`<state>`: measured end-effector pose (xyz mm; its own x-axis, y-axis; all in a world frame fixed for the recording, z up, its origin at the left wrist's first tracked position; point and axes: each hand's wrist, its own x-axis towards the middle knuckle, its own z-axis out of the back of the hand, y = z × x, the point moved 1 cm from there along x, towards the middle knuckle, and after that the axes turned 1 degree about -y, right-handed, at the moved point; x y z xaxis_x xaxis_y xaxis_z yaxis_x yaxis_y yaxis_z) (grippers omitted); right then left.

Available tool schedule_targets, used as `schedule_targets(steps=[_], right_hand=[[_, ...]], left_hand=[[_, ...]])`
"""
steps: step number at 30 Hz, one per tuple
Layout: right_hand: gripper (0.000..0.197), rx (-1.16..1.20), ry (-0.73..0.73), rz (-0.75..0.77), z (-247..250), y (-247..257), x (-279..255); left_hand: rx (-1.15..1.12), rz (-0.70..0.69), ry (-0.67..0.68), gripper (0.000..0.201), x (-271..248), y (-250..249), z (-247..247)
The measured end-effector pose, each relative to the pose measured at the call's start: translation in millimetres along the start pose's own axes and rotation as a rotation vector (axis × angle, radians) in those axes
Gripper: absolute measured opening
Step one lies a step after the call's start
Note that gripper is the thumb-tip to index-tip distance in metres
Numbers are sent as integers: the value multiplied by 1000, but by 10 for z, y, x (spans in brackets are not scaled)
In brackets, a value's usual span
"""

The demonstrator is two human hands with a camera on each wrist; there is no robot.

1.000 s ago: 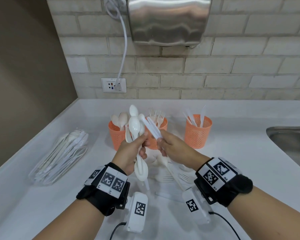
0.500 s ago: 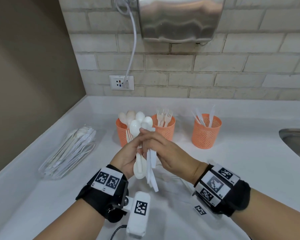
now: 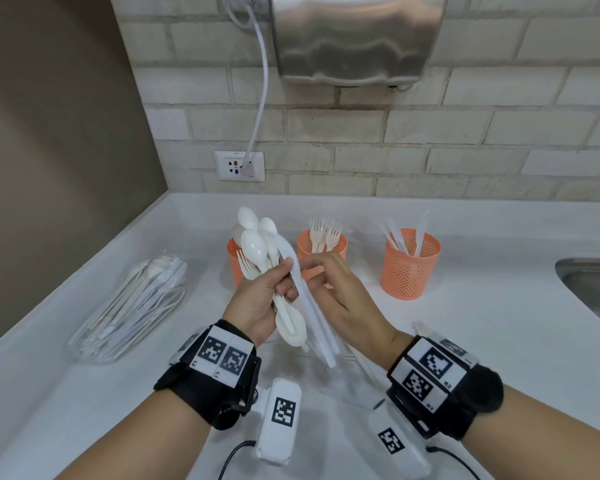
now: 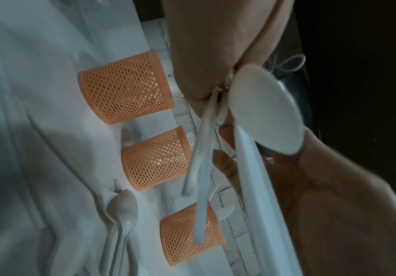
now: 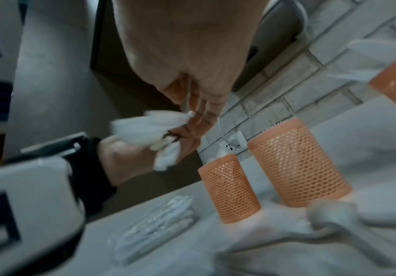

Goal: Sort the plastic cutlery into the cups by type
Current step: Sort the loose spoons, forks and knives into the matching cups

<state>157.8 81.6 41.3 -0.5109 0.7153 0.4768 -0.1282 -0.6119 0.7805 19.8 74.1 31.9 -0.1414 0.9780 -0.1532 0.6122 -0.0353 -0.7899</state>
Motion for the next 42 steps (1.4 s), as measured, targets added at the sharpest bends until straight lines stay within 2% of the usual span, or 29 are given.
schedule_targets(steps=[2, 4, 8, 12, 14, 17, 24, 28, 31, 34, 36, 37, 40, 42], right_hand=[[35, -37, -4, -168, 11, 35, 46], [38, -14, 76, -288, 29, 30, 82], [26, 41, 147, -434, 92, -10, 108], [12, 166, 99, -515, 186, -112, 47], [6, 237, 191, -503, 199, -147, -14], [4, 249, 331, -464, 176, -169, -74], [13, 245, 433, -583, 342, -299, -55], [8, 192, 463, -530, 208, -220, -7], [16, 194, 479, -458, 94, -205, 37], [19, 120, 509, -488, 164, -201, 40], [21, 102, 460, -513, 291, -158, 65], [22, 60, 391, -498, 381, -160, 106], [15, -8, 0, -321, 734, -184, 348], [12, -2, -250, -138, 1008, -224, 543]], left_hand=[[35, -26, -10, 6, 4, 21, -31], [74, -28, -2, 10, -10, 40, -74], [125, -79, 11, 9, -9, 17, -163], [-85, -100, 38, 19, 23, -69, -160], [-182, -78, 47, 12, 32, -113, -121], [-193, -79, 31, 12, 36, -157, -71], [-242, -123, -10, 15, 96, -273, 134], [-189, -88, 40, 15, 46, -191, 94], [-111, -52, 89, 18, 3, -129, 50], [-130, -61, 65, 24, 1, -184, 103], [-153, -80, 42, 33, -15, -253, 166], [-161, -81, 45, 31, -23, -280, 193], [-132, -81, 81, 13, -75, -313, 214], [-23, -85, 103, 20, -88, -283, 240]])
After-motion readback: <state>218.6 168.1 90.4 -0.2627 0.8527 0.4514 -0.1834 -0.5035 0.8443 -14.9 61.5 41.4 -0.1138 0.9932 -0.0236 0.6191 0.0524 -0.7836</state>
